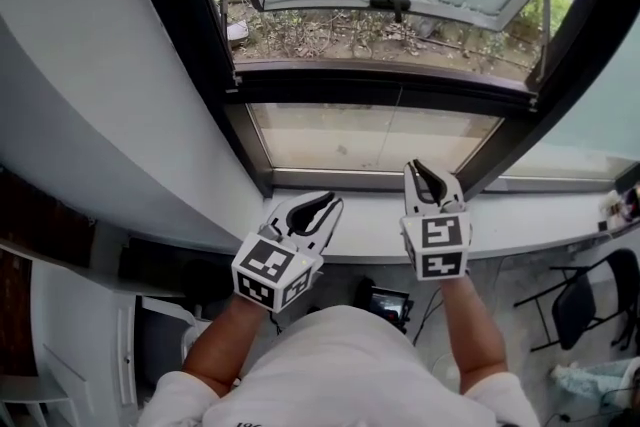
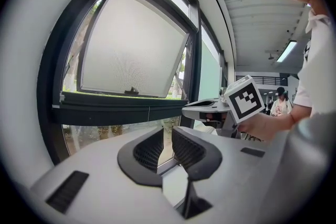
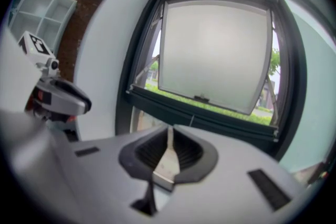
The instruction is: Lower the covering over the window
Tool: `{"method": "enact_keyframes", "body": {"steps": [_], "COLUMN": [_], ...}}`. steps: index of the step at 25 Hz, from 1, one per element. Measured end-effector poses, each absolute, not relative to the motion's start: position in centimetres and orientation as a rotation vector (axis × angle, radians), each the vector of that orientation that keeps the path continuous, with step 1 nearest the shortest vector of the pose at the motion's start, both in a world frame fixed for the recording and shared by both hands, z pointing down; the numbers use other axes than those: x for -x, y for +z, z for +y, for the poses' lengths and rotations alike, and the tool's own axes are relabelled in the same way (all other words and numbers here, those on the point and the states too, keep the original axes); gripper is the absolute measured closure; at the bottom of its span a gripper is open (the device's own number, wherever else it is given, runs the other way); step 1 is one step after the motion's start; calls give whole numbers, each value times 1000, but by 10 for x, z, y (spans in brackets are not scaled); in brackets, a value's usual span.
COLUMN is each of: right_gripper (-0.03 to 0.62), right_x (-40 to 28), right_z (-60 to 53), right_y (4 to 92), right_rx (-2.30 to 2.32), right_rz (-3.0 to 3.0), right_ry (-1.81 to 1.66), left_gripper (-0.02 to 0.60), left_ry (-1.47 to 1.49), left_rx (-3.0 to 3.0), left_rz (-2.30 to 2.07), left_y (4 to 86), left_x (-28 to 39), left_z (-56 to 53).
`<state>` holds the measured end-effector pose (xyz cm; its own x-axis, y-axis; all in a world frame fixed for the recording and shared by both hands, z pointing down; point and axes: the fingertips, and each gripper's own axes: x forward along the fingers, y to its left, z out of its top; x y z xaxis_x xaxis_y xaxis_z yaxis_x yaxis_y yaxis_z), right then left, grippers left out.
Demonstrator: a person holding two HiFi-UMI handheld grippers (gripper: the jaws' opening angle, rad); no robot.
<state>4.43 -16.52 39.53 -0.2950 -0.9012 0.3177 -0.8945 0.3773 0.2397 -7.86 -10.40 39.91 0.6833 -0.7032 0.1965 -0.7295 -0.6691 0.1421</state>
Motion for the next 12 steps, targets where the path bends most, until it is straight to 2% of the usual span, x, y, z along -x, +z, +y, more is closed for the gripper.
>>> {"method": "enact_keyframes", "body": {"steps": [12], "right_gripper": [553], "right_x": [-36], "right_z": [-111], "right_y": [402], "right_rx": [-1605], "right_rz": [-2210], "right_ry": [-8], "left_gripper": [517], "left_ry": [199], "left_rx": [-2719], "left_rz": [-1093], "left_y": [401], "left_x": [88], "left_z": [-64]}}
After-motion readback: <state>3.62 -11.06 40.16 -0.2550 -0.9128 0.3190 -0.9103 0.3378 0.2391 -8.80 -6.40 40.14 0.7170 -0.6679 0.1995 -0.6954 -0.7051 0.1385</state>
